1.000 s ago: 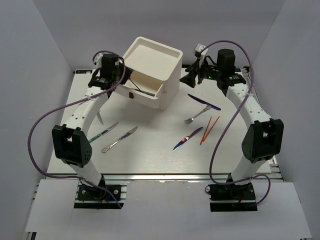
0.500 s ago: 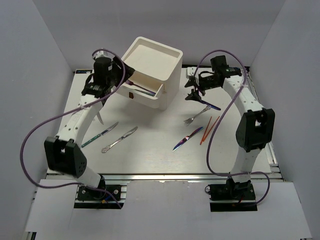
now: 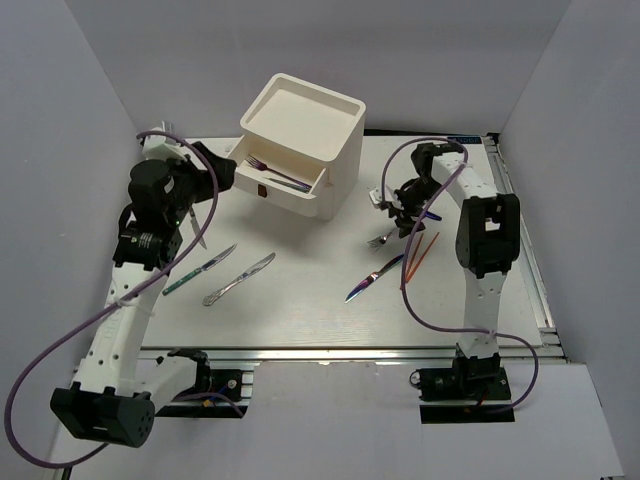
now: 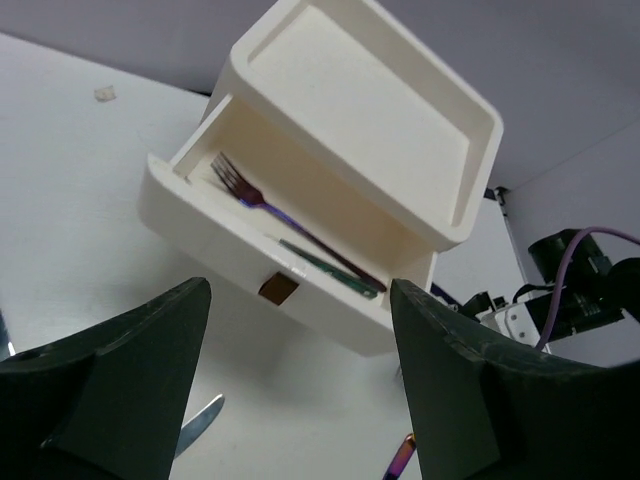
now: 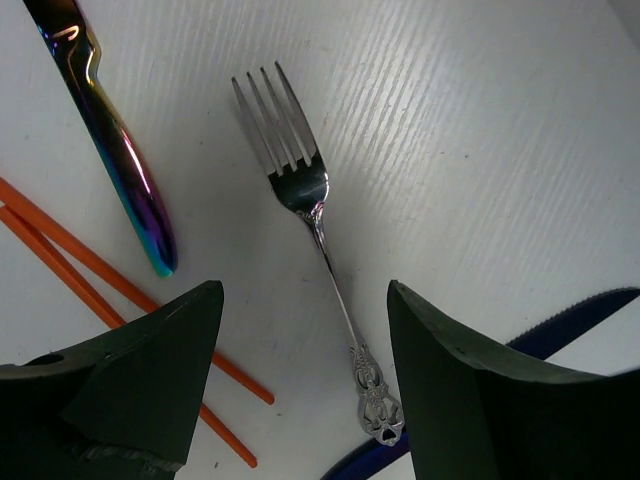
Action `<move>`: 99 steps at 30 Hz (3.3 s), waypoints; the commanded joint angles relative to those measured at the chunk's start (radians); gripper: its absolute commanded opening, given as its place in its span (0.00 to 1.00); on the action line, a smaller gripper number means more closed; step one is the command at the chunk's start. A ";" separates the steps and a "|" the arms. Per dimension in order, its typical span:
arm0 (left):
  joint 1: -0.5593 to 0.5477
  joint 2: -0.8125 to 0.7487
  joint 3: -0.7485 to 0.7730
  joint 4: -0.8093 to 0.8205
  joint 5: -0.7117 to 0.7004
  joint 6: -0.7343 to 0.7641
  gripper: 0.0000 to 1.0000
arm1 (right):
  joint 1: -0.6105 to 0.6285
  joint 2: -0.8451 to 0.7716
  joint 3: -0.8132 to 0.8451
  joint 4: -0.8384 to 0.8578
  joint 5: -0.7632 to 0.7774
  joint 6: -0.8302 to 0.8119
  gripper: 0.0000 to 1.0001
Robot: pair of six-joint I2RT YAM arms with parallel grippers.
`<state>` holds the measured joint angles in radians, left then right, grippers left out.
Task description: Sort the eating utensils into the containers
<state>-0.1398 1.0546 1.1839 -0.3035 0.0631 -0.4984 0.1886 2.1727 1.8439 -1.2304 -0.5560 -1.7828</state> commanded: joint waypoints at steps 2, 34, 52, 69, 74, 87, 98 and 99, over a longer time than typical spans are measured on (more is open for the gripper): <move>0.006 -0.053 -0.070 -0.095 -0.049 0.027 0.83 | 0.006 0.018 0.028 -0.019 0.071 -0.070 0.73; 0.009 -0.148 -0.251 -0.117 -0.077 -0.098 0.83 | 0.061 0.026 -0.058 0.250 0.030 0.184 0.00; 0.011 -0.151 -0.334 -0.098 -0.082 -0.161 0.83 | 0.168 -0.352 0.044 0.181 -0.447 0.436 0.00; 0.011 -0.194 -0.371 -0.082 -0.072 -0.210 0.82 | 0.508 -0.225 0.092 1.397 0.232 1.728 0.00; 0.011 -0.196 -0.383 -0.065 -0.065 -0.218 0.82 | 0.506 -0.214 0.029 1.419 0.315 1.686 0.00; 0.011 -0.125 -0.383 -0.002 0.009 -0.203 0.63 | 0.493 -0.225 0.075 1.330 0.020 1.554 0.51; 0.012 -0.148 -0.386 -0.028 -0.040 -0.198 0.20 | 0.503 -0.192 0.063 1.059 -0.380 1.389 0.00; 0.012 -0.148 -0.385 -0.037 -0.043 -0.195 0.19 | 0.509 -0.189 0.060 1.037 -0.339 1.376 0.00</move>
<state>-0.1326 0.9318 0.7933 -0.3313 0.0410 -0.7040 0.6777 1.9720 1.9007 -0.0795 -0.8742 -0.3302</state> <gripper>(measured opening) 0.201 0.006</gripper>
